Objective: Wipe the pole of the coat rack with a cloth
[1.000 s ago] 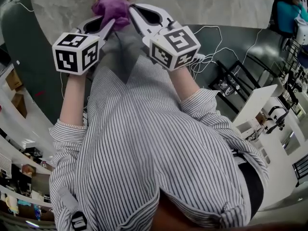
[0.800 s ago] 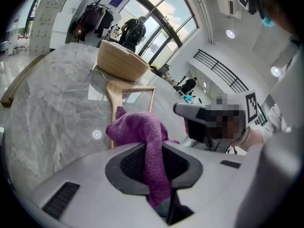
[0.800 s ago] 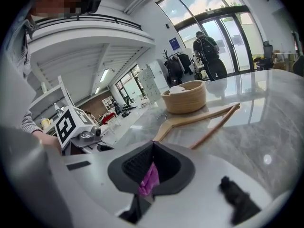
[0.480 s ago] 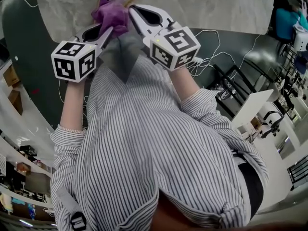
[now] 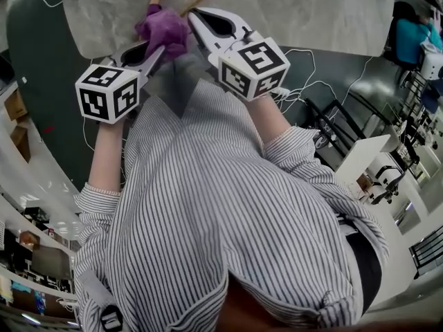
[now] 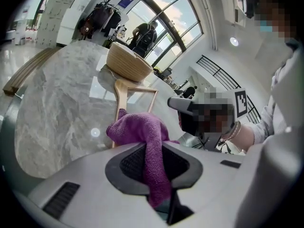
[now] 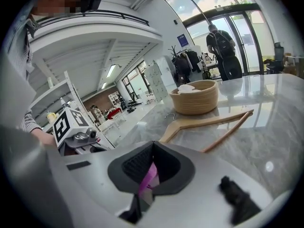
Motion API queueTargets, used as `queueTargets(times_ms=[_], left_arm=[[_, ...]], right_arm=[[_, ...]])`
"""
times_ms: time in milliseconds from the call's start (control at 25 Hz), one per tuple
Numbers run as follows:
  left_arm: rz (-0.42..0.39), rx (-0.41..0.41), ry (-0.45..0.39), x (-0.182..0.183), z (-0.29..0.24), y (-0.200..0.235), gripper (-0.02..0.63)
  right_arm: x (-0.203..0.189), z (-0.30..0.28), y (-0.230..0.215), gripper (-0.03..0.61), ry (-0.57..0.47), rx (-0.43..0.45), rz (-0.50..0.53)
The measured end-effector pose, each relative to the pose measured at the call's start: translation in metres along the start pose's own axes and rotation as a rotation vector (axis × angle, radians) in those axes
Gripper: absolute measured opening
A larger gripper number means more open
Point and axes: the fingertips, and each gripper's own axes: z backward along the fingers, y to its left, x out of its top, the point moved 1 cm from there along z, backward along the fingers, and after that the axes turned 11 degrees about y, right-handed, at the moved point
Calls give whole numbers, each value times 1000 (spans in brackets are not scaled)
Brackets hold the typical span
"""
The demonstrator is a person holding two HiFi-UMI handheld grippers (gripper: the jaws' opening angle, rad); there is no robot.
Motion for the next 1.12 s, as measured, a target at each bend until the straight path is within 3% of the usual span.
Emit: queueTargets(times_ms=[480, 1120], left_arm=[[5, -25, -32, 9, 11, -8, 81], [-95, -23, -178, 68, 47, -30, 81]], right_arm=[[20, 1, -4, 14, -8, -4, 40], [61, 29, 6, 14, -25, 41, 75]])
